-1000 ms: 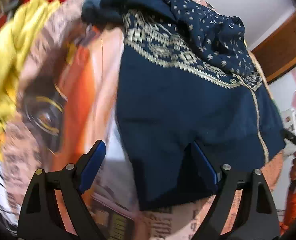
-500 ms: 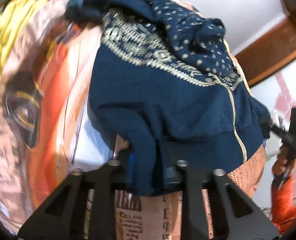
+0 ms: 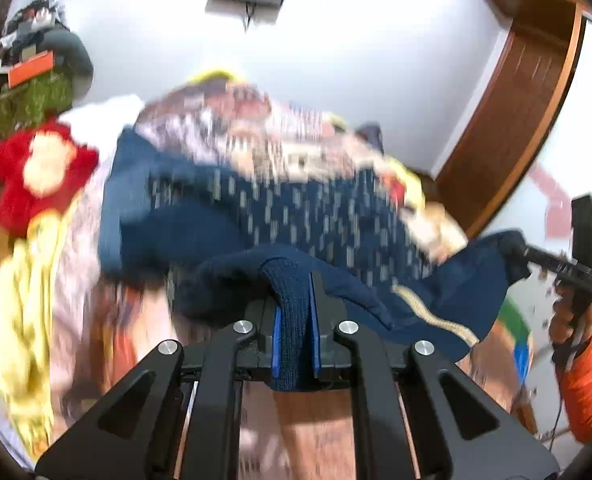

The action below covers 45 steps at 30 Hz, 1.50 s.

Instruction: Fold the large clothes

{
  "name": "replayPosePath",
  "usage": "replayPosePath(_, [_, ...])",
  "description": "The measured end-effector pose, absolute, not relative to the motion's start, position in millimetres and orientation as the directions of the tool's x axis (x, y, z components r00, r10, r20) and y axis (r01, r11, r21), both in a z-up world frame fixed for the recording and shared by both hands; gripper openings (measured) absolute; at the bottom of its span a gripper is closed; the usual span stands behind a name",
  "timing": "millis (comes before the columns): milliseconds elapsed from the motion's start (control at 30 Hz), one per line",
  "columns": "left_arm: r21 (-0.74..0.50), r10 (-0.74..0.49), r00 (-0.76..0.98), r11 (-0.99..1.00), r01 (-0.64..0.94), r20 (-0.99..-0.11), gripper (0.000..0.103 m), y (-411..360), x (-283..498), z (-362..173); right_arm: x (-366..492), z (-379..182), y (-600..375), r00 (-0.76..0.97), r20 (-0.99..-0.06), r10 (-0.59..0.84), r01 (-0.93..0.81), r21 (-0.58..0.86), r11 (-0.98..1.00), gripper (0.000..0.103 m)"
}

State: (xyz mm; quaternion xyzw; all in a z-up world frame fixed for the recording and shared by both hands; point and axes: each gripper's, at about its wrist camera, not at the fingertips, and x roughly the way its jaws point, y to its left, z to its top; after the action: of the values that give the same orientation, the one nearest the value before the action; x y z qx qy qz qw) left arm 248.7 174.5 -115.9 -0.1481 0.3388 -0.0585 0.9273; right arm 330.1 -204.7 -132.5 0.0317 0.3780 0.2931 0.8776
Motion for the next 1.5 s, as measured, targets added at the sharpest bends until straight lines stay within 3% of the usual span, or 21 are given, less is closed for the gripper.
replayPosePath(167, [-0.308,-0.129,0.804,0.949,-0.07,-0.581,0.01,204,321,-99,405,-114,-182,0.606,-0.608,0.512,-0.466,0.25,0.849,0.011])
replayPosePath(400, [-0.257,-0.028,0.725,0.944,-0.208,-0.688,0.01,235,433,-158,518,-162,-141,0.61,-0.668,0.426,-0.361,0.244,0.9,0.011])
replayPosePath(633, [-0.19,0.021,0.619,0.943,-0.272,-0.785,0.013,247,471,-235,577,-234,-119,0.562,-0.769,0.303,-0.349,0.111,0.93,0.012])
replayPosePath(833, [-0.198,0.012,0.611,0.941,-0.276,-0.791,0.015,252,470,-234,588,-231,-147,0.532,-0.763,0.366,-0.354,0.192,0.915,0.012])
replayPosePath(867, [-0.165,0.035,0.599,0.947,-0.275,-0.8,0.015,250,471,-231,588,-226,-153,0.556,-0.766,0.322,-0.324,0.157,0.933,0.012])
replayPosePath(933, [-0.116,0.049,0.573,0.962,-0.248,-0.818,0.016,245,473,-225,583,-210,-166,0.68,-0.731,0.062,-0.176,-0.081,0.981,0.012])
replayPosePath(1033, [-0.073,0.059,0.568,0.976,-0.207,-0.821,0.018,237,469,-209,577,-190,-202,0.687,-0.724,0.053,-0.149,-0.069,0.986,0.012])
replayPosePath(1067, [-0.068,0.06,0.576,0.978,-0.198,-0.815,0.023,234,464,-200,572,-183,-214,0.66,-0.744,0.106,-0.18,-0.019,0.984,0.012])
replayPosePath(1133, [-0.061,0.065,0.6,0.981,-0.187,-0.797,0.046,230,454,-180,559,-175,-222,0.645,-0.751,0.143,-0.216,0.0,0.976,0.012])
replayPosePath(1167, [-0.046,0.085,0.622,0.98,-0.191,-0.779,0.067,229,447,-168,550,-172,-222,0.644,-0.75,0.151,-0.24,-0.01,0.971,0.012])
replayPosePath(1200, [-0.02,0.118,0.649,0.98,-0.2,-0.752,0.078,227,438,-155,541,-169,-220,0.644,-0.749,0.156,-0.266,-0.028,0.964,0.012])
replayPosePath(1267, [0.021,0.153,0.68,0.98,-0.198,-0.718,0.079,222,424,-137,524,-166,-213,0.641,-0.747,0.176,-0.31,-0.042,0.95,0.012])
replayPosePath(1500, [0.025,0.101,0.647,0.992,-0.127,-0.756,0.081,202,395,-147,475,-176,-162,0.579,-0.752,0.314,-0.452,0.024,0.892,0.012])
